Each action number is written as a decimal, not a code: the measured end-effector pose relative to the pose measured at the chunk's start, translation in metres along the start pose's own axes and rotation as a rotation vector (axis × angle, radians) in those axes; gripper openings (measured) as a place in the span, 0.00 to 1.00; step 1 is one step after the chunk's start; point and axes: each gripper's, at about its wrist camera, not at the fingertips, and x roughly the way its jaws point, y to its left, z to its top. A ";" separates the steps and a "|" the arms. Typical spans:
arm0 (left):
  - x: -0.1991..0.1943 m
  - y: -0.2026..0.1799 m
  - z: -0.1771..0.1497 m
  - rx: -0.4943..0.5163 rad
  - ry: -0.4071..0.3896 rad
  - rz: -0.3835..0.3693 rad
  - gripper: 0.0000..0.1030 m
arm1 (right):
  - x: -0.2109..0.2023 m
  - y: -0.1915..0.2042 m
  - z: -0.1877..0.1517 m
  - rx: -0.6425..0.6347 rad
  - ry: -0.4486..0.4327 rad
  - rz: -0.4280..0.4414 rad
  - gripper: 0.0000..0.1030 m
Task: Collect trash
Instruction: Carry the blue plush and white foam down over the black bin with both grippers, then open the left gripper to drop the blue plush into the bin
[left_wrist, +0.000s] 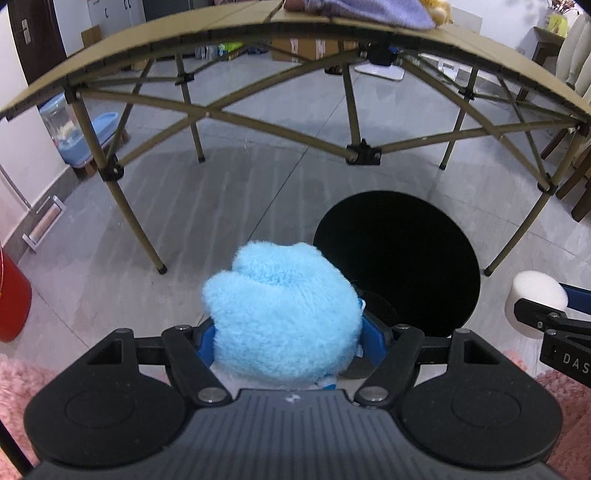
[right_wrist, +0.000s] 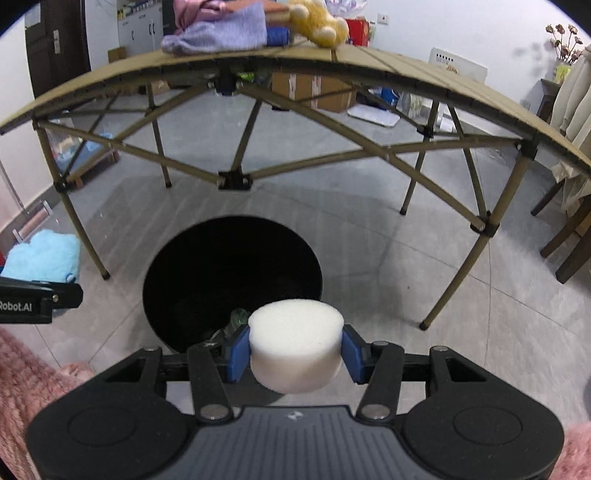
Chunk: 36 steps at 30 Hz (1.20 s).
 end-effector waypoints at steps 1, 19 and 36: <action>0.003 0.001 -0.001 -0.002 0.005 0.000 0.72 | 0.002 0.000 -0.001 -0.002 0.008 -0.002 0.49; 0.042 0.005 -0.006 -0.022 0.166 0.017 0.72 | 0.045 -0.026 -0.016 0.095 0.109 -0.010 0.49; 0.055 -0.023 0.013 0.033 0.186 0.009 0.72 | 0.063 -0.041 -0.010 0.135 0.100 -0.033 0.49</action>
